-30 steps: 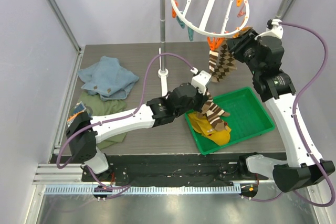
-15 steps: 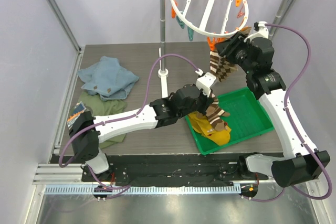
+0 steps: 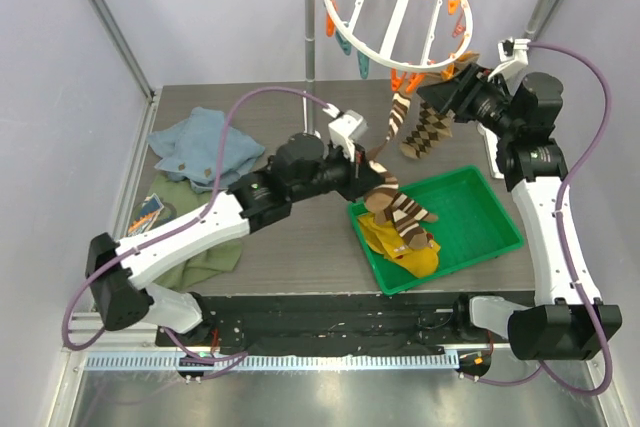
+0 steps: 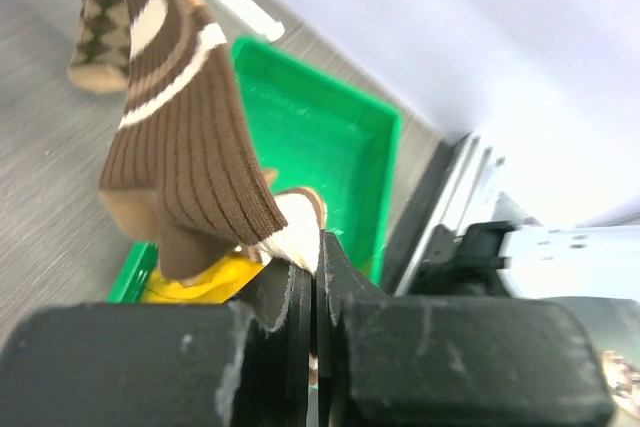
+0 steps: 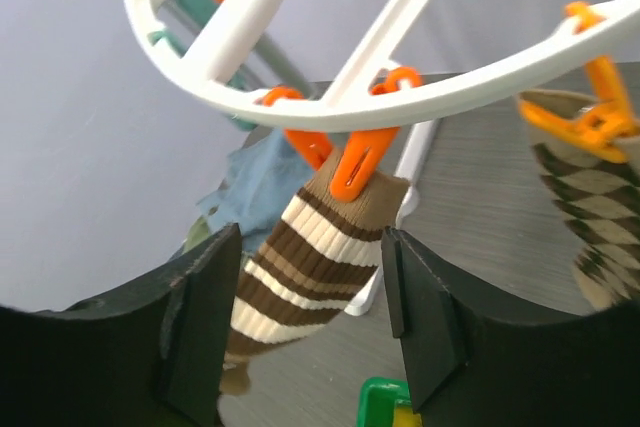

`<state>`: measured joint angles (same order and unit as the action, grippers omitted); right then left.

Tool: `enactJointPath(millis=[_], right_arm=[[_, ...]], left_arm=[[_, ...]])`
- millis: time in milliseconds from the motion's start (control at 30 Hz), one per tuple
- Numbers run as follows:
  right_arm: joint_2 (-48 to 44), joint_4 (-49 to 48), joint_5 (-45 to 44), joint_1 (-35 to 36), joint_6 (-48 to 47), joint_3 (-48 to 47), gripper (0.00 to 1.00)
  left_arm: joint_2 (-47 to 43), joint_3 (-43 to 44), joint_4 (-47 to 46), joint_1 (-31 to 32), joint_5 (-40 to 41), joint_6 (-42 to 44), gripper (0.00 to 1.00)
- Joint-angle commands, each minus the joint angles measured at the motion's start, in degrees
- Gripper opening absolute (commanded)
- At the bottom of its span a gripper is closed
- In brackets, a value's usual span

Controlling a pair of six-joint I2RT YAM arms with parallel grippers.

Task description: Remove the socks clipped to the hanger

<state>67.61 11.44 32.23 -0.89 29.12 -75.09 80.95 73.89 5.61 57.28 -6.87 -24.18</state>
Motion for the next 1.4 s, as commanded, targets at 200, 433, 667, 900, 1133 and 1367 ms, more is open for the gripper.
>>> enactJointPath(millis=[200,433,667,900,1133,1367], right_arm=[[-1.26,-37.51,18.83,-1.49,18.22,12.15,0.77],[3.39,-62.31,17.88,-1.57,33.62,16.91,0.86],[8.49,-69.79,16.20,-1.57,36.44,17.87,0.86],[10.25,-74.46,17.34,-1.49,36.97,19.37,0.85],[11.75,-79.90,16.64,-1.49,37.93,21.21,0.86],[16.05,-89.91,16.38,-1.49,43.11,20.16,0.86]], left_arm=[[-7.56,0.03,3.88,-4.18,-9.56,-5.43,0.00],[-8.88,-0.06,3.62,-8.84,-16.94,-10.35,0.00],[-8.09,0.64,3.54,-10.69,-21.25,-12.90,0.00],[-7.91,1.43,3.98,-11.40,-23.18,-13.61,0.00],[-6.42,2.66,4.41,-11.49,-24.85,-14.22,0.00],[-6.68,2.93,4.15,-11.49,-25.73,-15.01,0.01]])
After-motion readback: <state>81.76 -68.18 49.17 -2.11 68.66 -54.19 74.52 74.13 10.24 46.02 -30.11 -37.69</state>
